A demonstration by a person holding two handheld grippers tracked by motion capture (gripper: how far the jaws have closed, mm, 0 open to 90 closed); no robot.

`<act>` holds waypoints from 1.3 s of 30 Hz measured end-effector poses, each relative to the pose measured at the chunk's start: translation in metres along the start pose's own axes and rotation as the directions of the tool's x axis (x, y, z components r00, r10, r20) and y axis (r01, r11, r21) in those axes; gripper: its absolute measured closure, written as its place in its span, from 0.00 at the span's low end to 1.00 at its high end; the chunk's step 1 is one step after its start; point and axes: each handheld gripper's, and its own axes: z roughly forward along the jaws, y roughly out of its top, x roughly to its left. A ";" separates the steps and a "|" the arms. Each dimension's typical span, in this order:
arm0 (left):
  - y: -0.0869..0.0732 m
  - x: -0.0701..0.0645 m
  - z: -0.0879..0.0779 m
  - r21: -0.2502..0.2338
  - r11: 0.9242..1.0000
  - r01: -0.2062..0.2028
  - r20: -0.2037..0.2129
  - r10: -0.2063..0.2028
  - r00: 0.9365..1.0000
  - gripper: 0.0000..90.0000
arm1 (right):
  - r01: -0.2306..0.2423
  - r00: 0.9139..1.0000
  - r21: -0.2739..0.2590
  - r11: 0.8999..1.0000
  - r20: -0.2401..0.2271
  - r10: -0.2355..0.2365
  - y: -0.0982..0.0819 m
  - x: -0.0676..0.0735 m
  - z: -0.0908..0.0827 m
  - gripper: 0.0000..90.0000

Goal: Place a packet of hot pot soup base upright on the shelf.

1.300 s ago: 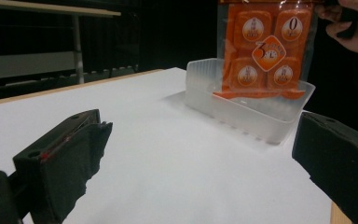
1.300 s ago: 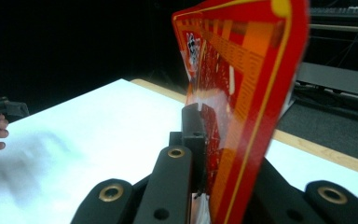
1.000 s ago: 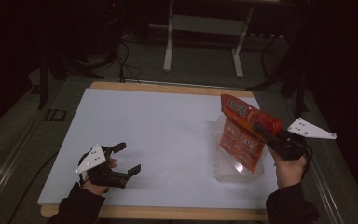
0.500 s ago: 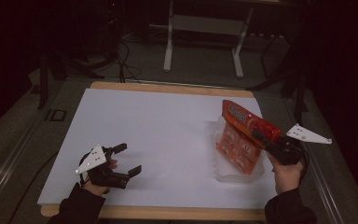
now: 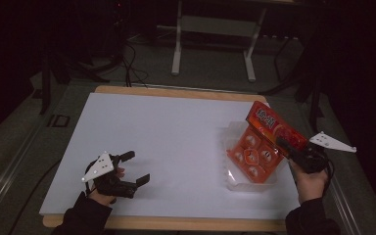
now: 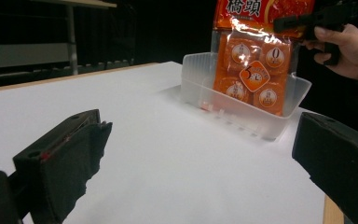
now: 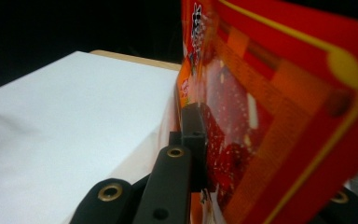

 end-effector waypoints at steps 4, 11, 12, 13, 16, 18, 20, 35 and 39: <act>0.000 0.000 0.000 0.000 1.000 -0.003 0.000 0.003 1.000 0.02 | -0.016 1.000 0.000 1.000 0.015 0.016 -0.002 -0.005 0.001 0.99; 0.000 0.000 -0.001 -0.009 1.000 -0.001 0.001 0.001 1.000 0.02 | -0.019 0.998 0.006 1.000 0.051 0.019 -0.001 -0.006 0.003 0.83; 0.000 0.000 -0.001 -0.009 1.000 -0.001 0.001 0.001 1.000 0.02 | -0.014 0.998 0.009 1.000 0.059 0.013 -0.001 -0.006 0.003 0.81; 0.000 0.000 -0.001 -0.009 1.000 -0.001 0.001 0.001 1.000 0.02 | -0.014 0.998 0.009 1.000 0.059 0.013 -0.001 -0.006 0.003 0.81; 0.000 0.000 -0.001 -0.009 1.000 -0.001 0.003 0.001 1.000 0.02 | 0.001 0.996 0.016 1.000 0.084 -0.003 0.000 -0.003 0.004 0.66; 0.001 -0.001 -0.001 -0.011 1.000 -0.004 0.005 0.004 1.000 0.02 | 0.004 0.993 0.022 1.000 0.116 -0.007 0.001 0.001 0.005 0.45; 0.001 -0.001 -0.001 -0.010 1.000 -0.006 0.004 0.006 1.000 0.02 | 0.004 0.992 0.008 1.000 0.125 -0.005 0.001 0.003 0.004 0.35; 0.001 -0.002 -0.002 -0.004 1.000 -0.010 0.009 0.010 1.000 0.02 | 0.011 0.987 -0.009 1.000 0.159 -0.010 0.002 0.013 -0.014 0.15; 0.002 -0.002 -0.002 -0.002 1.000 -0.015 0.010 0.015 1.000 0.02 | 0.011 0.985 0.008 1.000 0.173 -0.012 -0.005 0.013 -0.023 0.15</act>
